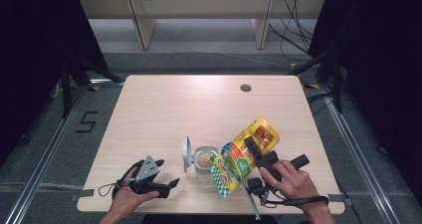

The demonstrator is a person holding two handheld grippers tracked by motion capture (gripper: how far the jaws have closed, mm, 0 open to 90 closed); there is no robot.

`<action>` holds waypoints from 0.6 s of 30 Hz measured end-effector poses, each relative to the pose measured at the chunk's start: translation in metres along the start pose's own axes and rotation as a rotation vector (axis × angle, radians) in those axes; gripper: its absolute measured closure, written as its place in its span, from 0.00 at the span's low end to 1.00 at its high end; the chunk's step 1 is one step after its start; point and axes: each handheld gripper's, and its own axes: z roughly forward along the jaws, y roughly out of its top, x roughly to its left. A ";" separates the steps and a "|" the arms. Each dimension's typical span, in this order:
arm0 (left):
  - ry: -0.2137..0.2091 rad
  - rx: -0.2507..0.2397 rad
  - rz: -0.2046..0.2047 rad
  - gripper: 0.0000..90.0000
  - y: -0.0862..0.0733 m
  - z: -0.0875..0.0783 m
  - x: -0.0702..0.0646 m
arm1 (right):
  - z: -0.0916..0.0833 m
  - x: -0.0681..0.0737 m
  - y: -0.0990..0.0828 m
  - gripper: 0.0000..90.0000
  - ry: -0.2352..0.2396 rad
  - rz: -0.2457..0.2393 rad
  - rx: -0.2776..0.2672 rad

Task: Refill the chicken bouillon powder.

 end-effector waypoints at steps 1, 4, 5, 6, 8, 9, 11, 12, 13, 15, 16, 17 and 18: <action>0.000 0.001 -0.001 0.18 0.000 0.000 0.000 | 0.000 0.000 0.000 0.55 0.000 0.009 -0.002; -0.002 -0.004 -0.012 0.18 0.000 0.000 0.000 | 0.001 0.001 0.000 0.55 0.004 0.014 -0.003; -0.004 -0.004 -0.002 0.18 0.000 0.000 0.000 | 0.001 0.000 0.000 0.55 0.001 -0.001 -0.007; -0.003 0.016 0.021 0.18 0.000 -0.002 0.002 | 0.001 -0.002 0.000 0.55 -0.003 -0.015 -0.010; 0.001 0.012 0.014 0.18 0.000 -0.001 0.002 | 0.002 -0.001 0.000 0.55 -0.007 -0.007 -0.016; -0.002 0.017 0.019 0.18 0.000 -0.001 0.002 | 0.001 0.002 -0.001 0.55 0.001 0.024 -0.001; -0.002 0.016 0.012 0.18 0.000 -0.001 0.001 | 0.000 0.001 0.000 0.55 0.003 0.020 0.003; -0.003 0.010 0.009 0.18 0.000 -0.001 0.001 | 0.000 0.000 0.000 0.55 -0.002 0.000 -0.001; -0.002 0.004 0.004 0.18 0.000 0.000 0.001 | 0.000 0.000 0.000 0.55 0.000 0.001 0.002; 0.003 0.000 -0.010 0.18 0.000 0.000 0.000 | 0.000 0.000 0.000 0.55 0.000 0.004 0.004; 0.001 0.000 0.001 0.18 0.000 0.000 0.000 | -0.001 0.000 0.000 0.55 -0.001 0.006 0.004; 0.001 0.004 0.003 0.18 0.000 0.000 0.001 | -0.001 0.000 0.000 0.55 -0.006 0.018 -0.003; 0.006 0.015 -0.009 0.18 0.000 0.000 0.000 | -0.001 0.000 0.000 0.55 -0.005 0.011 -0.001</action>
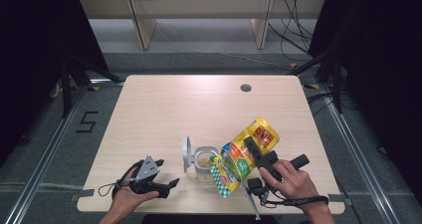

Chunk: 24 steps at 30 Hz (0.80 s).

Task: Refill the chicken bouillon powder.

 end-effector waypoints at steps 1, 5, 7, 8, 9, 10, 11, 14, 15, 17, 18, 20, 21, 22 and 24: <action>0.006 0.007 0.010 0.18 0.000 -0.001 0.000 | 0.000 0.000 0.000 0.55 0.002 -0.002 0.003; -0.010 -0.010 0.012 0.18 0.000 0.000 0.000 | 0.000 0.000 0.001 0.55 0.004 0.003 -0.004; -0.007 -0.017 -0.002 0.18 0.000 0.000 -0.001 | 0.000 -0.001 0.001 0.55 0.001 -0.010 -0.004; -0.009 -0.014 0.012 0.18 0.000 0.000 0.000 | 0.001 -0.002 0.002 0.55 -0.003 -0.018 -0.015; -0.008 -0.014 0.007 0.18 0.000 0.000 0.000 | 0.000 0.000 0.001 0.55 0.002 0.008 -0.008; -0.008 -0.007 0.015 0.18 0.000 0.000 0.001 | 0.000 -0.001 0.002 0.55 -0.004 -0.001 -0.010; -0.006 -0.002 0.016 0.18 0.000 -0.001 0.001 | 0.001 -0.002 0.002 0.55 -0.002 -0.016 -0.015; -0.008 -0.001 0.018 0.18 0.000 -0.001 0.001 | 0.001 -0.001 0.002 0.55 0.000 -0.022 -0.007; -0.008 -0.005 0.018 0.18 0.000 -0.001 0.001 | 0.000 0.000 0.002 0.55 0.005 -0.017 -0.002; -0.005 -0.001 0.020 0.18 0.001 -0.001 0.001 | 0.002 0.000 0.002 0.55 0.006 -0.024 -0.013; -0.007 -0.011 0.006 0.18 0.000 0.000 0.000 | 0.002 0.000 0.002 0.55 0.007 -0.015 -0.011; -0.009 0.004 0.031 0.18 0.001 -0.002 0.002 | 0.002 0.000 0.002 0.55 0.008 -0.020 -0.010; -0.005 0.002 0.027 0.18 0.001 -0.001 0.002 | 0.002 0.001 0.001 0.55 0.007 -0.017 -0.010; 0.001 0.000 0.022 0.18 0.001 -0.001 0.002 | 0.002 0.001 0.001 0.55 0.007 -0.015 -0.011; -0.008 0.001 0.029 0.18 0.000 -0.002 0.002 | 0.002 0.001 0.001 0.55 0.007 -0.015 -0.009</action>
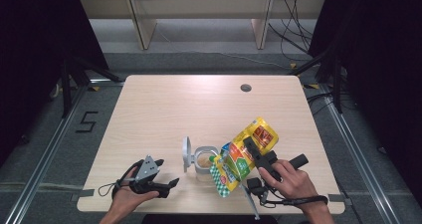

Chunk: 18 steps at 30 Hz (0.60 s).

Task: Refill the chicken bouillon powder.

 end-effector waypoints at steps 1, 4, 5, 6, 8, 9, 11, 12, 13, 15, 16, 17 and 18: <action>0.000 0.000 0.000 0.18 0.000 0.000 0.000 | 0.000 0.000 0.000 0.55 -0.003 0.007 -0.003; 0.002 -0.003 -0.004 0.18 0.000 0.000 0.000 | 0.000 0.000 -0.001 0.55 -0.001 0.005 0.008; 0.000 0.000 0.000 0.18 0.000 0.000 0.000 | -0.001 0.000 -0.001 0.55 0.000 0.006 0.009; 0.001 0.000 -0.004 0.18 0.000 0.000 0.000 | -0.001 0.000 -0.001 0.55 -0.004 0.013 0.005; 0.007 -0.001 -0.001 0.18 0.000 0.000 0.000 | -0.001 0.002 -0.001 0.55 0.000 0.030 0.011; 0.008 -0.002 -0.003 0.18 0.000 0.000 0.000 | -0.001 0.000 -0.001 0.55 -0.002 0.008 0.011; 0.001 -0.004 -0.004 0.18 0.000 0.000 0.000 | -0.001 0.001 -0.001 0.55 0.000 0.017 0.012; 0.002 -0.003 -0.002 0.18 0.000 0.000 0.000 | -0.001 0.001 -0.001 0.55 -0.001 0.026 0.007; 0.005 -0.016 -0.019 0.18 0.000 0.001 -0.001 | -0.002 0.001 -0.001 0.55 0.001 0.025 0.014; 0.007 -0.017 -0.018 0.18 0.000 0.001 -0.001 | -0.001 0.000 -0.001 0.55 0.000 0.008 0.008; 0.001 -0.002 -0.001 0.18 0.000 0.000 0.000 | -0.001 -0.001 -0.001 0.55 -0.002 0.000 0.007; 0.001 -0.003 -0.006 0.18 0.000 0.000 0.000 | -0.001 0.000 -0.001 0.55 -0.005 0.011 0.004; 0.005 -0.002 -0.002 0.18 0.000 0.000 0.000 | -0.001 0.000 -0.001 0.55 -0.006 0.013 0.003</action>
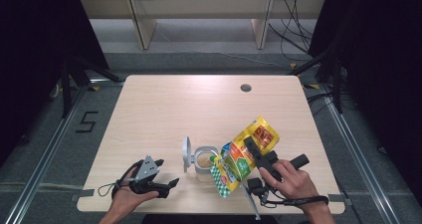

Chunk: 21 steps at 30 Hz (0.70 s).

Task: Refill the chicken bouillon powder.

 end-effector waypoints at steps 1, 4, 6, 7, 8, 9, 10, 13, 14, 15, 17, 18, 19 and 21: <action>0.001 -0.013 -0.017 0.18 0.000 0.001 -0.001 | 0.000 0.000 0.000 0.55 0.003 -0.004 0.008; -0.003 -0.005 -0.007 0.18 0.000 0.000 -0.001 | -0.001 -0.001 -0.001 0.55 0.003 -0.009 0.009; 0.001 -0.013 -0.016 0.18 0.000 0.001 -0.001 | 0.000 -0.001 -0.001 0.55 0.001 -0.009 0.007; 0.002 -0.014 -0.017 0.18 0.000 0.001 -0.001 | 0.000 -0.001 -0.001 0.55 0.001 -0.013 0.007; 0.003 -0.005 -0.004 0.18 0.000 0.000 0.000 | 0.000 -0.001 -0.001 0.55 0.001 -0.014 0.006; -0.004 -0.004 -0.005 0.18 0.000 0.000 -0.001 | -0.001 -0.001 -0.001 0.55 0.002 -0.012 0.009; -0.003 -0.006 -0.006 0.18 0.000 0.000 -0.001 | 0.000 -0.003 -0.001 0.55 -0.002 -0.032 -0.004; 0.001 -0.014 -0.017 0.18 0.000 0.001 -0.001 | 0.000 -0.001 -0.001 0.55 0.001 -0.014 0.004; -0.003 -0.004 -0.005 0.18 0.000 0.000 -0.001 | -0.001 -0.001 -0.001 0.55 0.002 -0.011 0.007; -0.004 0.000 0.000 0.18 0.000 0.000 0.000 | -0.001 -0.001 -0.001 0.55 0.003 -0.012 0.007; 0.001 -0.014 -0.017 0.18 0.000 0.001 -0.001 | 0.000 -0.002 -0.001 0.55 0.000 -0.017 0.004; 0.001 -0.015 -0.018 0.18 0.000 0.001 -0.001 | 0.000 -0.002 -0.001 0.55 0.000 -0.016 0.004; -0.003 0.001 0.000 0.18 0.000 -0.001 0.000 | 0.000 -0.002 -0.001 0.55 0.000 -0.016 0.004; -0.003 -0.001 -0.001 0.18 0.000 0.000 0.000 | 0.000 -0.003 -0.001 0.55 -0.001 -0.031 -0.004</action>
